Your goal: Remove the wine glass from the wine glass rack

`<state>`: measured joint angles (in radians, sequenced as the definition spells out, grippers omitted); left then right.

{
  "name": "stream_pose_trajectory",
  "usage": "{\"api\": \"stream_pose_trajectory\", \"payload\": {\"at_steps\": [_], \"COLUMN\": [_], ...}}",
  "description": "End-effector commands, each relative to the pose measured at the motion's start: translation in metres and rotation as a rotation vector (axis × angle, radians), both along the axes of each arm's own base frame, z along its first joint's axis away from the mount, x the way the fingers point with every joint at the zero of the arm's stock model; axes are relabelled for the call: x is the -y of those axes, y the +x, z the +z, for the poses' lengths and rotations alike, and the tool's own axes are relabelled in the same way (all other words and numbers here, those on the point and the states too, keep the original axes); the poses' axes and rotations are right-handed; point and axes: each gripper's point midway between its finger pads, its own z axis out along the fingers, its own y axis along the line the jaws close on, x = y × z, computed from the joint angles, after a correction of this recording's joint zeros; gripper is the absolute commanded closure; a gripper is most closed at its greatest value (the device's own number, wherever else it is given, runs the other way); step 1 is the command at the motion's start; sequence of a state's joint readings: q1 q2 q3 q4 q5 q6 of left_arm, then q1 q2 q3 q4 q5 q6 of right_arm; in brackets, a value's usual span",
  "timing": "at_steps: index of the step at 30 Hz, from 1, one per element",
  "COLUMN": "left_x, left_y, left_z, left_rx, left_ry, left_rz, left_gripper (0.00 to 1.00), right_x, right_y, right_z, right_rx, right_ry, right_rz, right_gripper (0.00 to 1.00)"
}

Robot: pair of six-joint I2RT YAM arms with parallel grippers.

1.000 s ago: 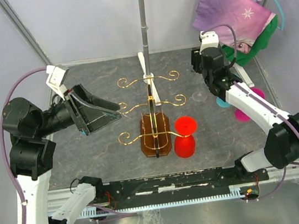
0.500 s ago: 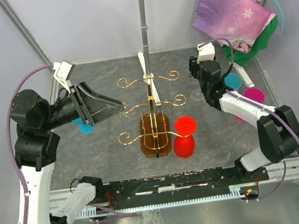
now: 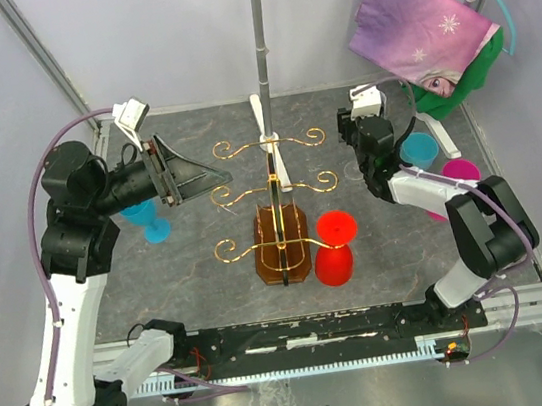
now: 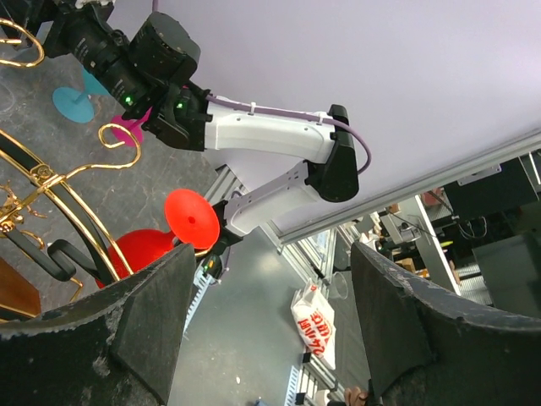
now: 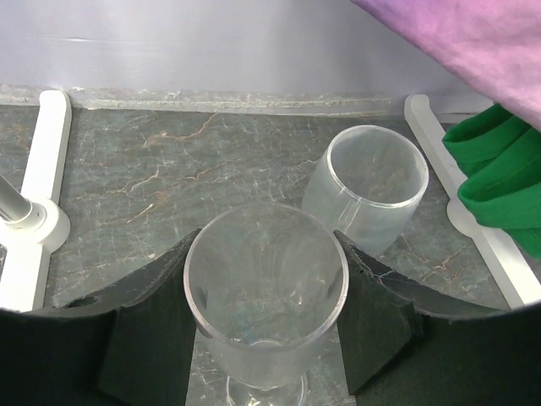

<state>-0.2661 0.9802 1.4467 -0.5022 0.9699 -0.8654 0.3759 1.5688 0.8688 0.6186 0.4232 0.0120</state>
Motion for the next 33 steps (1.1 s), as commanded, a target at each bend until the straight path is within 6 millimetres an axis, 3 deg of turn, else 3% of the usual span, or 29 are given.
{"api": "stream_pose_trajectory", "payload": {"at_steps": [1, 5, 10, 14, 19, 21, 27, 31, 32, 33], "left_x": [-0.001, -0.001, -0.001, -0.001, -0.001, -0.001, -0.004, -0.007, -0.008, -0.008], "left_y": [-0.005, -0.007, -0.007, -0.006, -0.004, -0.005, -0.003, 0.008, 0.011, 0.014], "left_z": [0.002, 0.000, 0.000, -0.001, -0.002, -0.003, -0.005, -0.015, -0.018, -0.020], "left_rx": [-0.008, -0.016, -0.017, -0.015, -0.005, 0.000, 0.025, 0.001, -0.005, -0.008], "left_ry": [-0.014, -0.010, -0.012, -0.013, -0.011, -0.008, -0.004, 0.008, 0.014, 0.017], "left_rz": [-0.001, -0.005, -0.003, 0.005, 0.003, 0.004, 0.046, 0.110, 0.125, 0.135], "left_gripper": [0.20, 0.20, 0.20, 0.21, 0.20, 0.21, 0.20, 0.18, 0.18, 0.18], "right_x": [-0.003, -0.002, 0.006, 0.011, 0.010, 0.011, 0.020, 0.043, 0.048, 0.052], "right_y": [0.004, 0.000, -0.006, -0.012, -0.020, -0.026, -0.059, -0.099, -0.111, -0.125], "right_z": [0.017, 0.010, 0.006, 0.018, 0.037, 0.047, 0.101, 0.145, 0.169, 0.170], "right_rx": [0.098, 0.091, 0.097, 0.119, 0.130, 0.132, 0.168, 0.150, 0.151, 0.068], "right_ry": [0.025, 0.042, 0.029, 0.019, 0.018, 0.022, 0.069, 0.100, 0.130, 0.138], "right_rz": [0.005, 0.002, -0.027, -0.033, -0.009, -0.003, 0.008, -0.043, -0.052, -0.055], "right_gripper": [0.42, 0.39, 0.23, 0.10, 0.00, 0.00, 0.00, 0.00, 0.00, 0.02]}}
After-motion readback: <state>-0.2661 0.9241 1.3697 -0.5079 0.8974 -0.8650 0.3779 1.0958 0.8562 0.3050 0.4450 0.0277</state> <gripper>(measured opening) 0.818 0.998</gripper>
